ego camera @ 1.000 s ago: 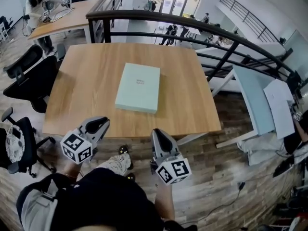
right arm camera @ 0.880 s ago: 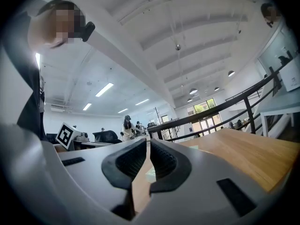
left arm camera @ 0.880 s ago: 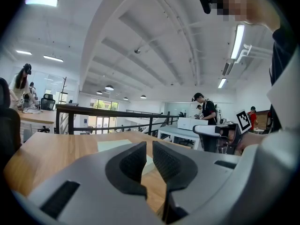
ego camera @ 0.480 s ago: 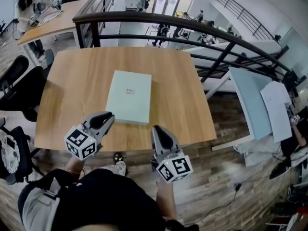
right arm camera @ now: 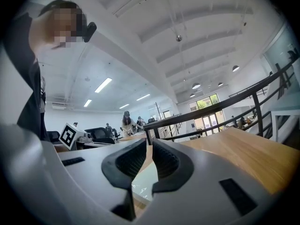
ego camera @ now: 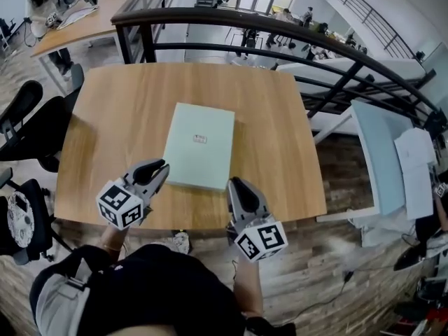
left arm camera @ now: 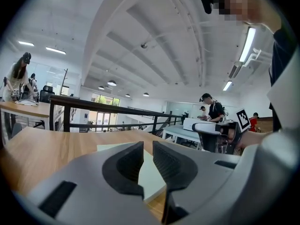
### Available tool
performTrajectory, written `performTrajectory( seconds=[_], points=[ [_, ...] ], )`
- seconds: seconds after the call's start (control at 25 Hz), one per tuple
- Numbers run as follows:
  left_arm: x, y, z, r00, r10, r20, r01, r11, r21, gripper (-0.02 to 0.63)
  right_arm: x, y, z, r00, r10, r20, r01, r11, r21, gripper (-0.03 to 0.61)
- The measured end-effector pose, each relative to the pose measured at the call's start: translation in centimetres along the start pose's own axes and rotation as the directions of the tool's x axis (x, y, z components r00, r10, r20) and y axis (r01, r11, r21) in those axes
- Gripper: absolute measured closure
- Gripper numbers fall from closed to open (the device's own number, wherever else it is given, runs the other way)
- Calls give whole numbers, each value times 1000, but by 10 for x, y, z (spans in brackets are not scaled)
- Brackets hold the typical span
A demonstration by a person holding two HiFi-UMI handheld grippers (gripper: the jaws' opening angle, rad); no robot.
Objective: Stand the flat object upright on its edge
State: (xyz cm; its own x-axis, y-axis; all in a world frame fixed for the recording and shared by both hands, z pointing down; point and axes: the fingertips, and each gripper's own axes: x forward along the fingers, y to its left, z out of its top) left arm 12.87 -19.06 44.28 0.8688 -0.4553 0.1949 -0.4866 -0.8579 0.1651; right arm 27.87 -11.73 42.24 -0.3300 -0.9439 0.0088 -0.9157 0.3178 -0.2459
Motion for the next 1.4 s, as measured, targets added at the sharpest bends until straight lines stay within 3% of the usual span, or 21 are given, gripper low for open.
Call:
performTrajectory(
  seconds=[0.76, 0.88, 1.12, 1.4],
  points=[
    [21, 90, -1, 998, 69, -4, -69, 996, -59, 552, 86, -14, -6, 993, 31, -116, -38, 997, -61, 543],
    [27, 96, 0, 998, 62, -4, -62, 996, -69, 508, 87, -17, -7, 992, 17, -123, -25, 998, -63, 543],
    [44, 99, -9, 998, 52, -27, -54, 994, -98, 490, 86, -41, -14, 990, -18, -140, 11, 999, -53, 543],
    [63, 111, -9, 995, 85, -44, -90, 988, -127, 471, 105, -71, -15, 988, -3, -153, -1, 1000, -26, 543]
  ],
)
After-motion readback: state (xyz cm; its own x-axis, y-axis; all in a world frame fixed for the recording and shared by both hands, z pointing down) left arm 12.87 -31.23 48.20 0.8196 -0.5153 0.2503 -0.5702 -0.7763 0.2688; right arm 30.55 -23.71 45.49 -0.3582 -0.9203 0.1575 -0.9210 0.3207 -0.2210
